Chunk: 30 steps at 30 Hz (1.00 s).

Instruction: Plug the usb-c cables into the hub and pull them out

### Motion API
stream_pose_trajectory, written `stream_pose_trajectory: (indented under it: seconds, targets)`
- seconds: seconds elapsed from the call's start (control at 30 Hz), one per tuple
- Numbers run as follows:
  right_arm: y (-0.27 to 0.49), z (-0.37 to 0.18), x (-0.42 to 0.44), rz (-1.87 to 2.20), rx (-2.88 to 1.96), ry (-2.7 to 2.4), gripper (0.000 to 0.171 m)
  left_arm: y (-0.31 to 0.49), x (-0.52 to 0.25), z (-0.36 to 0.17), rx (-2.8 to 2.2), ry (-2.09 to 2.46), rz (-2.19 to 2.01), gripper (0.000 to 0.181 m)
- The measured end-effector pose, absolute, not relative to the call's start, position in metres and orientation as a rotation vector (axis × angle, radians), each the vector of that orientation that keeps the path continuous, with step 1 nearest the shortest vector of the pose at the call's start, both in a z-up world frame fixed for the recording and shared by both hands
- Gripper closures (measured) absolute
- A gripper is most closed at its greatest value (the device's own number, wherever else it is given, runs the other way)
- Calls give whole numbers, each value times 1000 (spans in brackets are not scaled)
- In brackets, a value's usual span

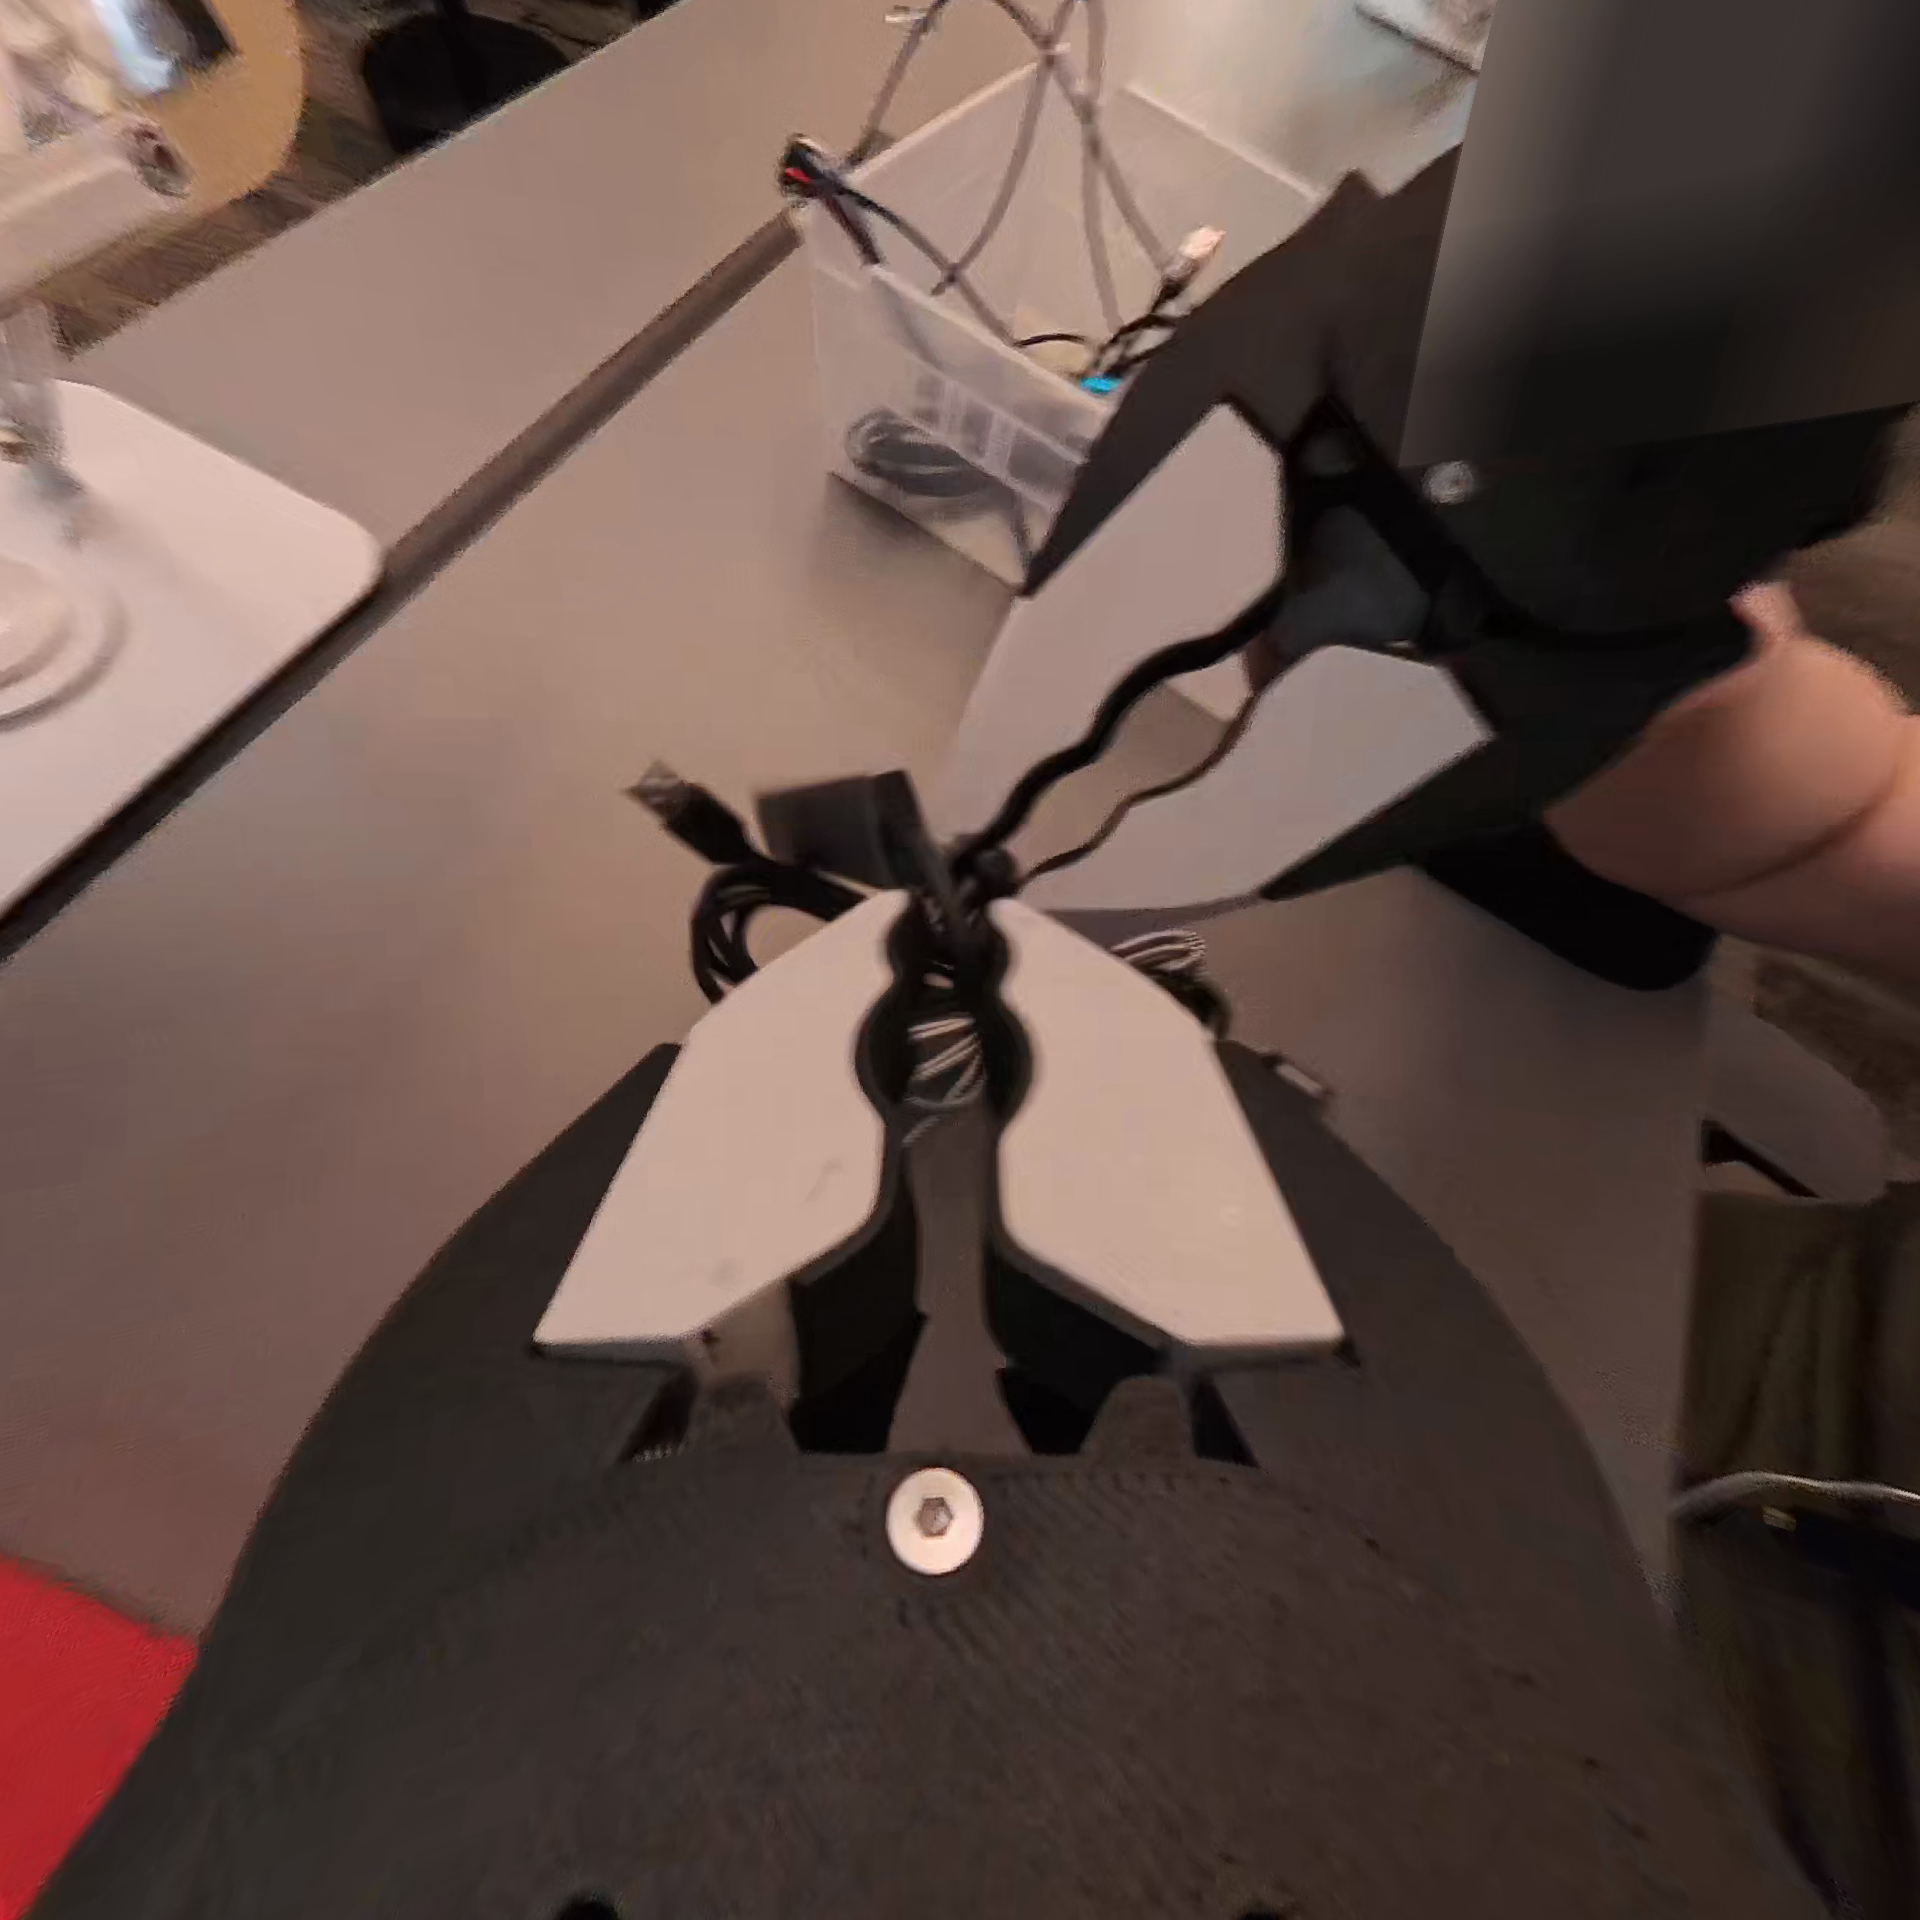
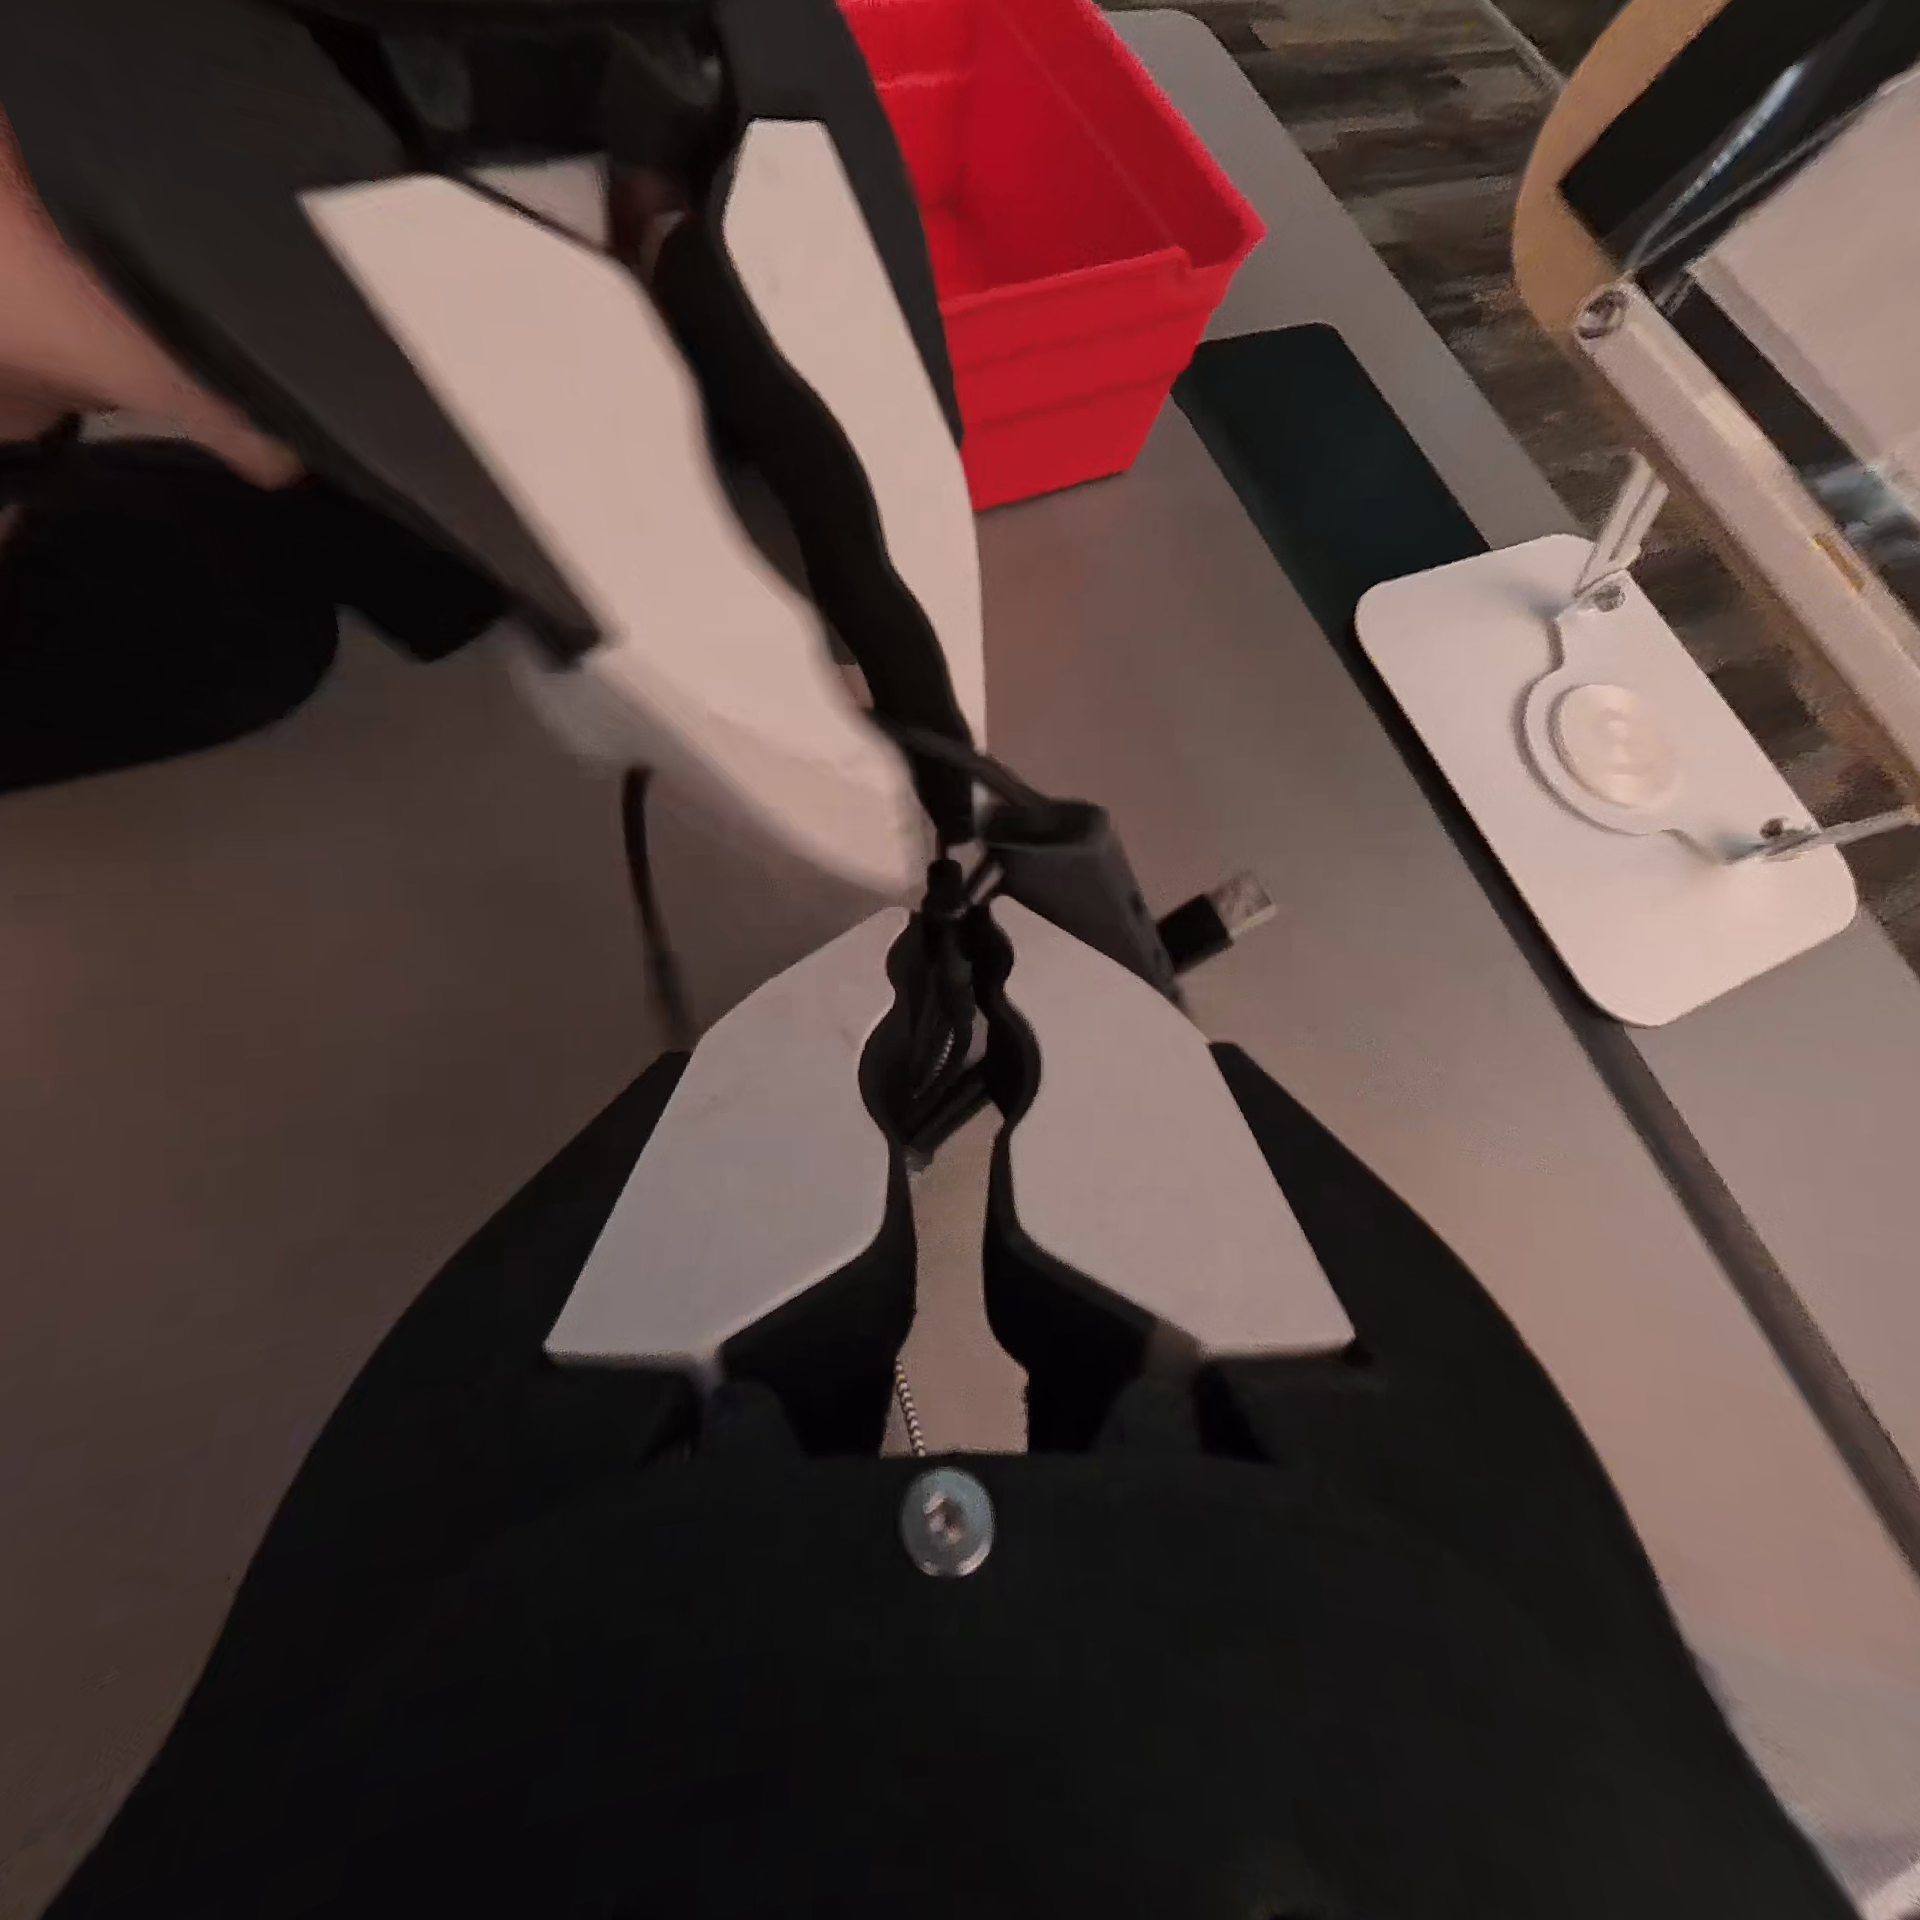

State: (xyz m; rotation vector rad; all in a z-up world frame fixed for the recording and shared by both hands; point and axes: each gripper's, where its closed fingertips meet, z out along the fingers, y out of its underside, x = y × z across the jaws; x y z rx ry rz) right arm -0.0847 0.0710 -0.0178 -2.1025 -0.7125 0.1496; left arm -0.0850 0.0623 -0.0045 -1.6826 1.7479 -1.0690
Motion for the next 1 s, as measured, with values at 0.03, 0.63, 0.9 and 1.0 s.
stream_pose_trajectory:
  seconds: [0.03, 0.63, 0.9, 1.0]
  targets:
    - [71, -20, -84, 112, -2111, -726, 163, 64, -84, -7, -1663, 1749, -1028, 178]
    - [85, -31, -111, 566, -2047, -515, 162, 71, -88, 68, -1436, 1435, -1270, 180]
    - [89, 47, -55, 462, -1559, -145, 162, 41, -79, 81, -1212, 1441, -1370, 180]
    - [81, 65, -40, 362, -1428, -130, 162, 33, -76, 80, -1175, 1464, -1388, 180]
